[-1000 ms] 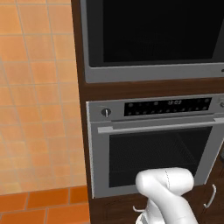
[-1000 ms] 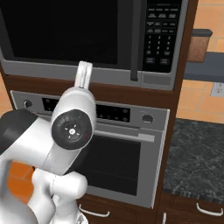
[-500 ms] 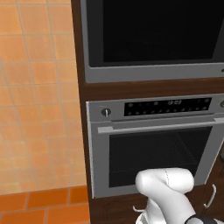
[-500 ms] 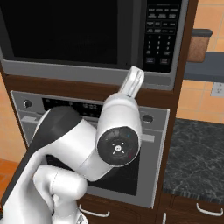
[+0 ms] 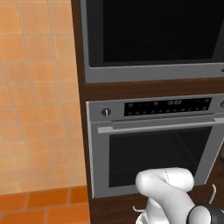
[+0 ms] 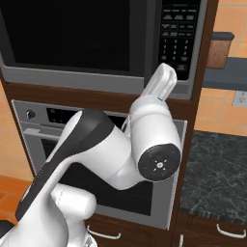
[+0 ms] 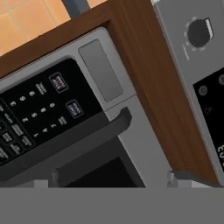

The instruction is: Pick the potato from the sink and place it in the bowl. Then pick the bowl and place it in the microwave. Then close the microwave door and press the start button.

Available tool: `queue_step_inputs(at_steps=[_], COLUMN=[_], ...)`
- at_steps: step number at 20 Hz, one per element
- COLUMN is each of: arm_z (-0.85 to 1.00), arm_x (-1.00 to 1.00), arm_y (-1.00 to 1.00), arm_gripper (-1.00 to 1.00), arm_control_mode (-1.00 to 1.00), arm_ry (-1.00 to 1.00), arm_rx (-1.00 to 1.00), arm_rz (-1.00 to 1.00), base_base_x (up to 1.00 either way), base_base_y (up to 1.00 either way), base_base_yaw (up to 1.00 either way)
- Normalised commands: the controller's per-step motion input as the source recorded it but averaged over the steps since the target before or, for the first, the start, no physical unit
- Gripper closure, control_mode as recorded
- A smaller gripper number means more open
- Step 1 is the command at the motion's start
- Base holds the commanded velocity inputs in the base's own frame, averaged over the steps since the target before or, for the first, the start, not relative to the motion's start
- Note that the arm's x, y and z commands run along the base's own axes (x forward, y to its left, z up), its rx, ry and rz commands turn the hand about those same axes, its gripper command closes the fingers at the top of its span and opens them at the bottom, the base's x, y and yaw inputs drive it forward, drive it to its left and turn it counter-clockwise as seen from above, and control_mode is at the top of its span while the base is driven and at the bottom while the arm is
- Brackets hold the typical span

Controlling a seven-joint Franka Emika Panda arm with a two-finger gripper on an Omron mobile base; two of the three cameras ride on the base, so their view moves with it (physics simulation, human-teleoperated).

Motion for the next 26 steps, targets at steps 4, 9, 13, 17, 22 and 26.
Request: queue_step_inputs(at_steps=[4,9,13,17,22,26], arm_z=[0.0,0.01,0.0,0.01,0.0,0.0], arm_x=[0.23,0.36,0.34,0.32,0.32,0.19], arm_y=[0.06,0.0,0.0,-0.15,-0.21,-0.32], arm_gripper=[-1.0,-1.0,-1.0,-1.0,-1.0,-1.0], arm_control_mode=[-1.0,-1.0,-1.0,-1.0,-1.0,-1.0], arm_ry=[-0.01,0.0,0.0,0.0,0.0,0.0], arm_rx=[0.0,0.0,0.0,0.0,0.0,0.0], arm_rz=[0.09,0.11,0.07,0.05,0.09,0.12], base_base_x=[0.0,0.0,0.0,0.0,0.0,0.0], base_base_y=[0.0,0.0,0.0,0.0,0.0,0.0], base_base_yaw=[0.0,0.0,0.0,0.0,0.0,0.0])
